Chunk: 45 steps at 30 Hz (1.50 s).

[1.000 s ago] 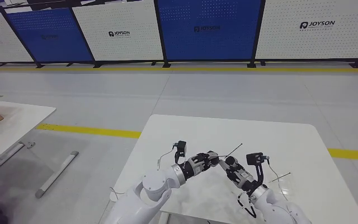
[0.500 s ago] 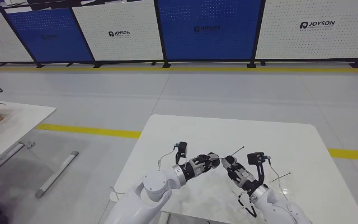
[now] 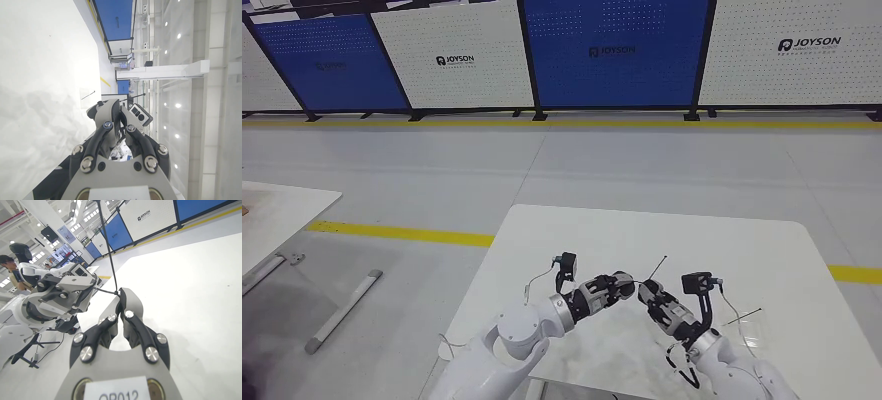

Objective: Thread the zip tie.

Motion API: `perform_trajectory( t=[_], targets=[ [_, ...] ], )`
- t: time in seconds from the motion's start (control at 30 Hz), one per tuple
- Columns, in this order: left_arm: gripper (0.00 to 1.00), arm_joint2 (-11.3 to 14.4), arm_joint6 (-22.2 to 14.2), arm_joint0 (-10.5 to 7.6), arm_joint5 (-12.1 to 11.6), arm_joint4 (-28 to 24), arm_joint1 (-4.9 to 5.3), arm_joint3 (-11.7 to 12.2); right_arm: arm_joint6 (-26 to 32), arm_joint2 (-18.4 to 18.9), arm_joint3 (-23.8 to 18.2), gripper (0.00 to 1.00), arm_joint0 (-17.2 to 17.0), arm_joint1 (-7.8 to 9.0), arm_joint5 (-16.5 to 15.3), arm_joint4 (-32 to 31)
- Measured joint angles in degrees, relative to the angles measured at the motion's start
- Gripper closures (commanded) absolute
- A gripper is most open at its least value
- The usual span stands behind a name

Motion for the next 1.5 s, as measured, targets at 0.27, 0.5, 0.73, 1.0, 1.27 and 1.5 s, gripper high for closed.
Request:
perform_trajectory(
  t=[0.27, 0.5, 0.73, 1.0, 1.27, 1.5],
  targets=[
    [1.0, -0.1, -0.5, 0.13, -1.0, -0.2, 0.07, -0.3, 0.2, -0.2, 0.2, 1.0, 0.2, -0.02, 0.2, 0.1],
    [1.0, -0.1, -0.3, 0.0, -1.5, -0.6, 0.05, -0.6, 0.5, -0.2, 0.3, 1.0, 0.3, 0.01, 0.4, 0.1],
    [1.0, -0.3, -0.1, 0.13, -1.9, -1.1, 0.07, -1.1, 0.8, -0.2, 0.5, 1.0, 0.3, 0.05, 0.4, 0.1],
    [1.0, -1.1, 0.0, 0.5, -2.5, -2.1, 0.18, -1.8, 0.9, -0.5, 1.4, 1.0, 0.3, 0.03, 0.4, 0.5],
    [1.0, -2.0, -0.5, 1.18, -3.4, -3.0, 0.34, -2.5, 0.8, -0.7, 2.4, 1.0, 0.6, -0.02, 0.2, 0.9],
    [1.0, -2.5, -0.9, 1.72, -4.4, -3.7, 0.42, -3.4, 0.8, -1.0, 3.0, 1.0, 0.9, -0.08, 0.3, 1.1]
  ],
)
